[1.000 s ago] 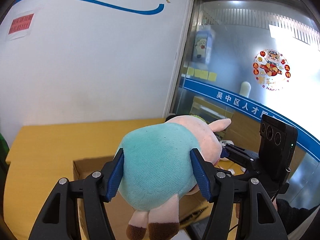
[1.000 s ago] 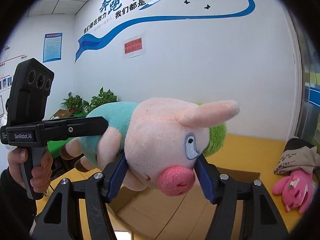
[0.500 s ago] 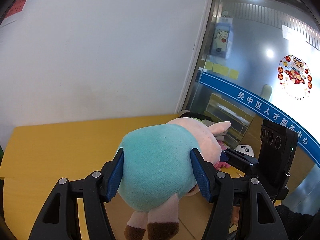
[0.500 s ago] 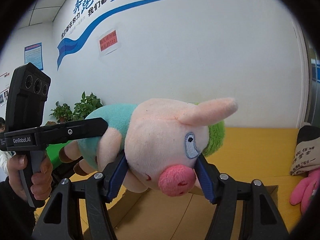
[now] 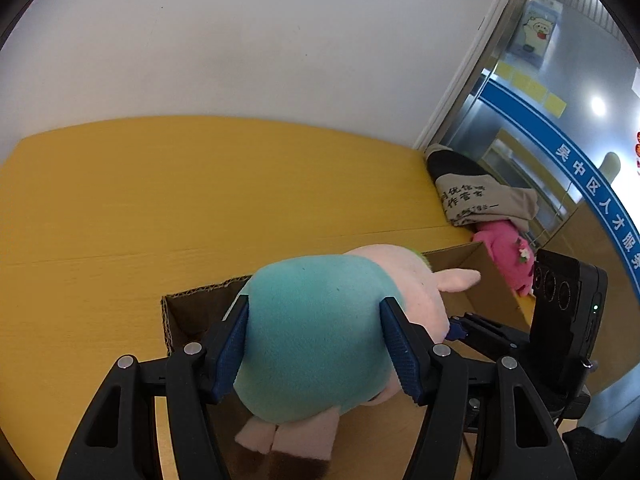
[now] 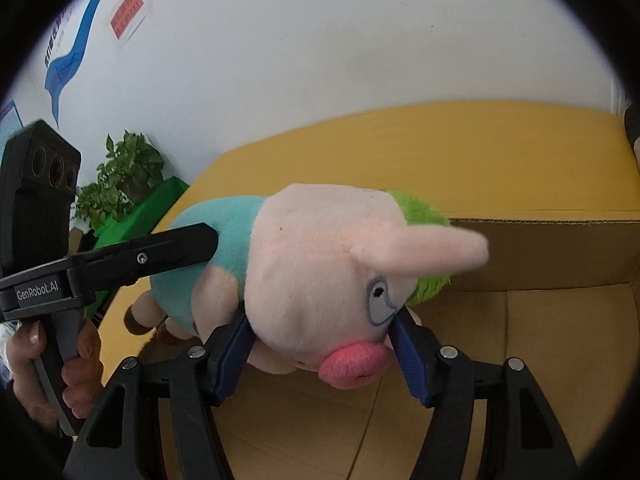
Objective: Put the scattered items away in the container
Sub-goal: 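Carry the plush pig over the box and open the right gripper, then move the right tool back toward the black UGREEN box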
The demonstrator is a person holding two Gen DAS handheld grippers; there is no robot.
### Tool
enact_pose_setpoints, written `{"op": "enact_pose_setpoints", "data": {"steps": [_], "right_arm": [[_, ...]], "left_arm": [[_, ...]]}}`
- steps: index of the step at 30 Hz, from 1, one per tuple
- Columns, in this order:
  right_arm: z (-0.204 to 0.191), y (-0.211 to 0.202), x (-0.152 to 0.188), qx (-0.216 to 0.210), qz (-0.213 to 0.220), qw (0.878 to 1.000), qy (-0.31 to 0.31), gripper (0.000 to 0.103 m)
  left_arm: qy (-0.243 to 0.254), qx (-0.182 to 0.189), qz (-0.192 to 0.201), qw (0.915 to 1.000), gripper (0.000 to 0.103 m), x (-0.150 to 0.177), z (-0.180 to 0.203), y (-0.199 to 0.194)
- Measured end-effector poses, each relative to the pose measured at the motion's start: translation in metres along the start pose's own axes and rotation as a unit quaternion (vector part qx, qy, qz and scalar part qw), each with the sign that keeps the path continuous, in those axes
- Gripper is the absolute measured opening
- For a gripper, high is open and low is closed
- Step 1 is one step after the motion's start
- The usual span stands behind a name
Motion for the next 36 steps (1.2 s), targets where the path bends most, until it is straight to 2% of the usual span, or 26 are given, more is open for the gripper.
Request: {"op": "enact_pose_setpoints", "data": {"steps": [2,5,8,11,13,14,17,19,21,24,27,30,33,36], "right_arm": [[-0.004,0.009,0.010,0.002,-0.018,1.000,-0.010,0.067],[-0.005,0.022,0.027,-0.008,-0.051,0.999,-0.006,0.068],[-0.012,0.018,0.023,-0.010,-0.047,0.999,-0.011,0.068],[-0.019,0.016,0.016,-0.014,-0.054,0.998,-0.012,0.072],[-0.022,0.004,0.009,-0.011,-0.045,0.999,-0.015,0.074],[-0.025,-0.002,0.002,-0.005,-0.038,0.999,-0.019,0.078],[-0.025,-0.048,-0.003,0.026,-0.007,0.999,-0.045,0.081],[-0.024,-0.087,-0.001,0.040,0.018,0.998,-0.055,0.082],[-0.024,-0.130,0.007,0.044,0.043,0.996,-0.061,0.083],[-0.027,-0.189,0.028,0.060,0.080,0.992,-0.077,0.087],[-0.018,-0.226,0.059,0.092,0.097,0.988,-0.082,0.088],[-0.012,-0.249,0.079,0.119,0.100,0.985,-0.070,0.088],[-0.011,-0.270,0.104,0.137,0.102,0.983,-0.073,0.088],[-0.014,-0.285,0.121,0.142,0.103,0.981,-0.080,0.088]], "left_arm": [[-0.003,-0.020,-0.004,0.9998,0.069,0.004,-0.005,0.004],[-0.027,-0.051,-0.032,0.9978,0.071,0.014,-0.019,0.015],[-0.041,-0.049,-0.020,0.9978,0.074,0.019,-0.023,0.007],[-0.049,-0.072,-0.023,0.9959,0.075,0.017,-0.022,0.000],[-0.039,-0.096,-0.010,0.9946,0.074,0.014,-0.015,-0.015],[-0.035,-0.104,0.000,0.9939,0.074,0.013,-0.010,-0.025],[-0.027,-0.116,0.048,0.9917,0.075,0.014,0.009,-0.072],[-0.015,-0.122,0.083,0.9889,0.083,0.022,0.030,-0.106],[-0.003,-0.133,0.112,0.9848,0.097,0.040,0.051,-0.140],[0.036,-0.152,0.155,0.9755,0.103,0.080,0.098,-0.178],[0.065,-0.163,0.162,0.9712,0.103,0.122,0.135,-0.195],[0.072,-0.175,0.168,0.9674,0.103,0.152,0.168,-0.202],[0.072,-0.170,0.166,0.9686,0.103,0.174,0.195,-0.206],[0.069,-0.153,0.164,0.9721,0.103,0.182,0.221,-0.200]]}}
Point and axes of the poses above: each gripper's, at about its wrist camera, not at the fingertips, and y roughly the way its jaws point, z to its right, x to its underside, the point moved 5 cm from there along y, roughly the way its jaws point, and after that the axes turned 5 degrees about x, right-handed, at the moved point
